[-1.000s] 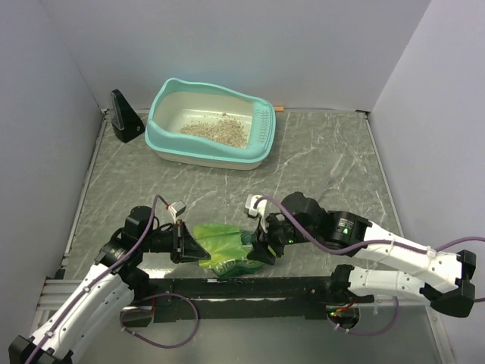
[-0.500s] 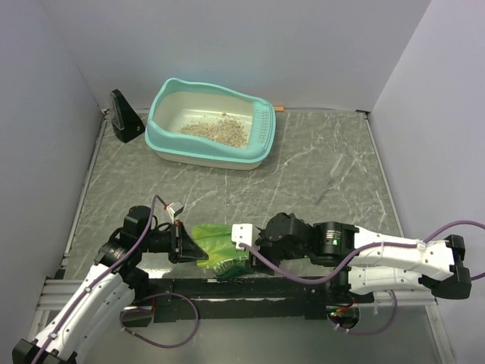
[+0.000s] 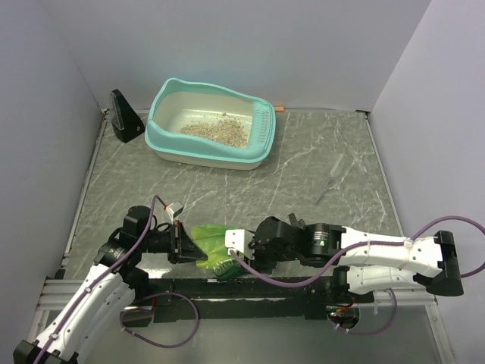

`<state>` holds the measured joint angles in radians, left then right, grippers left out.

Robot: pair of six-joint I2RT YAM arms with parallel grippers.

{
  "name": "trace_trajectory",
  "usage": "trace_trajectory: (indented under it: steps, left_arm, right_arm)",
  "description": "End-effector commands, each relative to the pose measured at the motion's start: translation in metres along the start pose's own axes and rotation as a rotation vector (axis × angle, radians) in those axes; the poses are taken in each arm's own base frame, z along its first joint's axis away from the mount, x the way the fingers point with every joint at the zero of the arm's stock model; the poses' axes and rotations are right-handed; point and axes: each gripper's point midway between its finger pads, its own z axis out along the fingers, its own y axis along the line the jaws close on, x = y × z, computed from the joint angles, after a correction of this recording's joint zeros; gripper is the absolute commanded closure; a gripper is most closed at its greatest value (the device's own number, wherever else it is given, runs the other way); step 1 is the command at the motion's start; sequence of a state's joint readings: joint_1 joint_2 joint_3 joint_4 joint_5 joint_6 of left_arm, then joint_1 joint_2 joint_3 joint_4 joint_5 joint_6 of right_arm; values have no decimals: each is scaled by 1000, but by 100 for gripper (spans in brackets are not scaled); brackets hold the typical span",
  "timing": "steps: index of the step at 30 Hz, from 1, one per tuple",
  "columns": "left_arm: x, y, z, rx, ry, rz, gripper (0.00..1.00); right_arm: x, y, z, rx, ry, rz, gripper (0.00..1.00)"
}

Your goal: Fill the litter box with clean litter

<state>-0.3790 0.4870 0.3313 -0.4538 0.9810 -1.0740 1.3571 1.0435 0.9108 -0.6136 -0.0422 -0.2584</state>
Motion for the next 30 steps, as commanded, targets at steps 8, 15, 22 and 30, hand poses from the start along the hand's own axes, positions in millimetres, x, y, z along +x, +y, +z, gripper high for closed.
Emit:
trace_trajectory:
  steps: [8, 15, 22, 30]
  left_arm:
    - [-8, -14, -6, -8, -35, 73, 99]
    - [-54, -42, -48, -309, -303, 400, 98]
    - [-48, -107, -72, -160, -413, 732, 84]
    - [-35, -118, -56, 8, -303, 931, 72]
  right_arm:
    - [44, 7, 15, 3, 165, 43, 100]
    - [43, -4, 4, 41, 149, 85, 100]
    - [39, -7, -5, 9, 104, 164, 100]
    - [45, -2, -11, -43, 98, 219, 100]
